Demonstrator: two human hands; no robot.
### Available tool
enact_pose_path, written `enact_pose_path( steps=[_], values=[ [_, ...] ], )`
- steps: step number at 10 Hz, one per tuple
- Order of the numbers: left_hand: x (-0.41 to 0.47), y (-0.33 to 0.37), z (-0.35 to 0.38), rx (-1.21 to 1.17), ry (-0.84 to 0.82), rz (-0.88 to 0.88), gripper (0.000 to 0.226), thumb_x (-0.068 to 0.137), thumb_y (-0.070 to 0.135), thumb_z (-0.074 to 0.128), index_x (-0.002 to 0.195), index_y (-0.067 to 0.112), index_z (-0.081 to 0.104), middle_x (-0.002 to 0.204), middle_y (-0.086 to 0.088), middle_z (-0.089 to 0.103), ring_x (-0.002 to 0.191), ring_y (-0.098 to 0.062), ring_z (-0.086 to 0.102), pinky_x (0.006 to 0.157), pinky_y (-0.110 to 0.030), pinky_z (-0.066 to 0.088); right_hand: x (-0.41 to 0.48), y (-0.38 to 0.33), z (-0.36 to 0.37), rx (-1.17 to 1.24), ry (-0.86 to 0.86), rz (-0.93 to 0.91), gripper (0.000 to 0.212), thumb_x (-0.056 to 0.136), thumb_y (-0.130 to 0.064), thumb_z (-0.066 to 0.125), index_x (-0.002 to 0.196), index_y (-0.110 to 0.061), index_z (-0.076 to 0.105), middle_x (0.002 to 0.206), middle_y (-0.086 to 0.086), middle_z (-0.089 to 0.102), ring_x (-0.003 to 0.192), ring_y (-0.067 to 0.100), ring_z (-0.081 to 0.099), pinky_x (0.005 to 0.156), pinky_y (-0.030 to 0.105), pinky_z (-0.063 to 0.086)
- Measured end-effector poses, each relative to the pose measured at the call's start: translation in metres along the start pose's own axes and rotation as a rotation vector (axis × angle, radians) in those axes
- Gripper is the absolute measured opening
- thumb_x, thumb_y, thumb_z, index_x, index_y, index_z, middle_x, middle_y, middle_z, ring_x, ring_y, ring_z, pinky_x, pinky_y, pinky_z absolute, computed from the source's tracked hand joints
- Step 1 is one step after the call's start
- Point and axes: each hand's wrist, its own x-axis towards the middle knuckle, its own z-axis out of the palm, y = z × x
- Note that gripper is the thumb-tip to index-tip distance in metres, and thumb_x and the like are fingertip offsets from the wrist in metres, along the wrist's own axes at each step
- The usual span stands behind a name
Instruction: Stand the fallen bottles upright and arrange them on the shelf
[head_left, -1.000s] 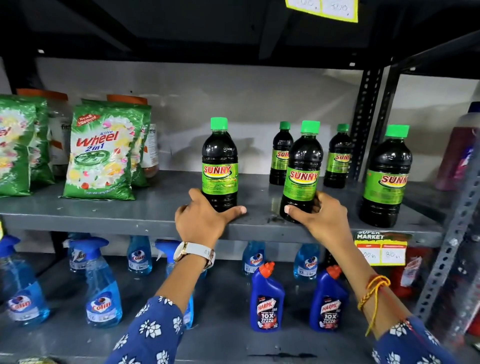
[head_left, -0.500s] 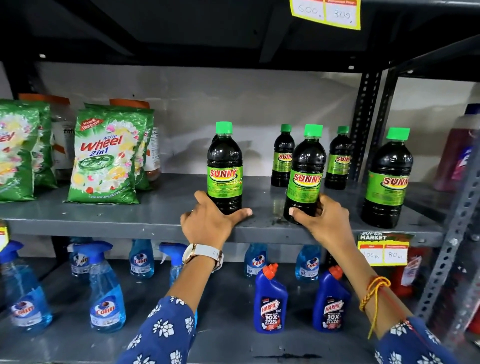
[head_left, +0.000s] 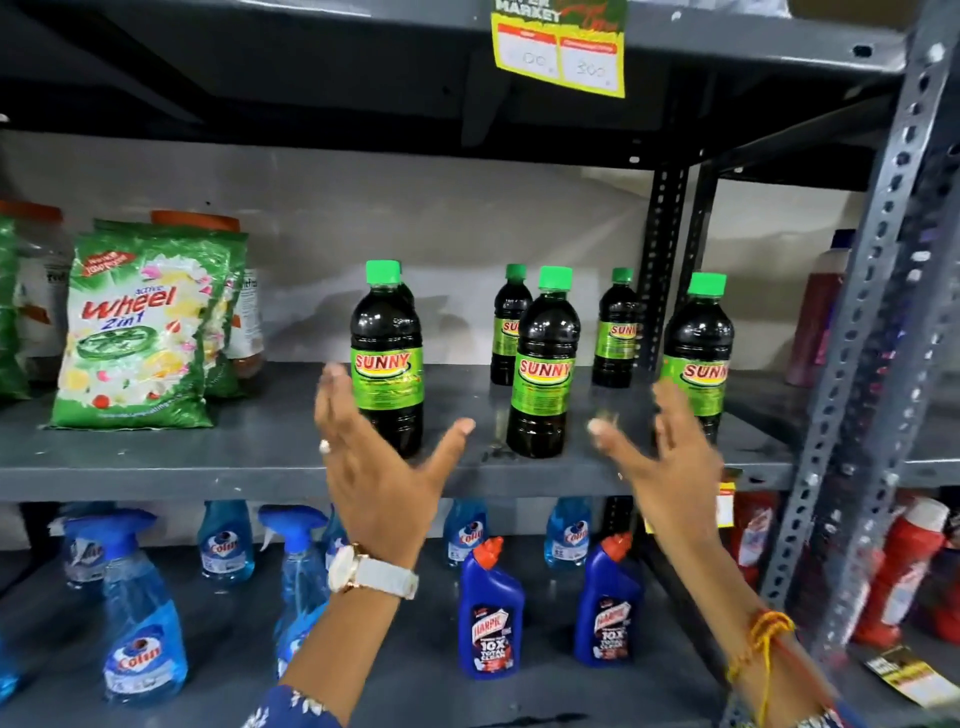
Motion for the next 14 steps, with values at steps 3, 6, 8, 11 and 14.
enact_pose_path(
  steps=[3, 6, 8, 11, 14],
  values=[
    [-0.027, 0.077, 0.087, -0.032, -0.420, -0.302, 0.116, 0.059, 0.064, 0.073, 0.144, 0.009, 0.016, 0.143, -0.013, 0.040, 0.125, -0.030, 0.042, 0.095, -0.043, 0.040, 0.059, 0.036, -0.076, -0.247, -0.102, 0.179, 0.101, 0.052, -0.046, 0.083, 0.133, -0.012, 0.032, 0.119, -0.001, 0.049, 0.103, 0.010, 0.043, 0.082, 0.022, 0.032],
    [-0.045, 0.070, 0.116, 0.302, -0.233, -0.281, 0.081, 0.061, 0.047, 0.080, 0.117, -0.003, 0.048, 0.091, -0.024, 0.067, 0.081, -0.041, 0.064, 0.069, -0.043, 0.048, 0.072, 0.071, -0.072, -0.243, -0.187, 0.072, 0.057, 0.056, -0.042, 0.081, 0.102, -0.019, 0.056, 0.091, -0.002, 0.064, 0.085, 0.015, 0.061, 0.070, 0.024, 0.043],
    [-0.047, 0.071, 0.119, 0.336, -0.198, -0.269, 0.076, 0.058, 0.055, 0.078, 0.102, 0.000, 0.050, 0.081, -0.023, 0.067, 0.073, -0.040, 0.063, 0.063, -0.041, 0.046, 0.073, 0.074, -0.074, -0.297, -0.203, 0.041, 0.054, 0.060, -0.043, 0.078, 0.103, -0.016, 0.059, 0.097, 0.004, 0.070, 0.089, 0.021, 0.064, 0.071, 0.028, 0.047],
    [-0.045, 0.074, 0.114, 0.317, -0.233, -0.287, 0.076, 0.057, 0.061, 0.076, 0.099, 0.004, 0.045, 0.085, -0.018, 0.067, 0.077, -0.037, 0.063, 0.063, -0.039, 0.043, 0.074, 0.073, -0.078, -0.290, -0.250, 0.025, 0.053, 0.063, -0.042, 0.077, 0.105, -0.017, 0.058, 0.096, 0.001, 0.069, 0.080, 0.012, 0.060, 0.070, 0.025, 0.045],
    [-0.047, 0.074, 0.100, 0.341, -0.356, -0.266, 0.116, 0.060, 0.074, 0.062, 0.138, -0.002, 0.024, 0.100, -0.021, 0.066, 0.091, -0.036, 0.063, 0.079, -0.045, 0.050, 0.064, 0.073, -0.079, -0.252, -0.191, 0.007, 0.067, 0.062, -0.047, 0.078, 0.115, -0.016, 0.052, 0.109, 0.004, 0.067, 0.096, 0.018, 0.062, 0.079, 0.027, 0.046]
  ],
)
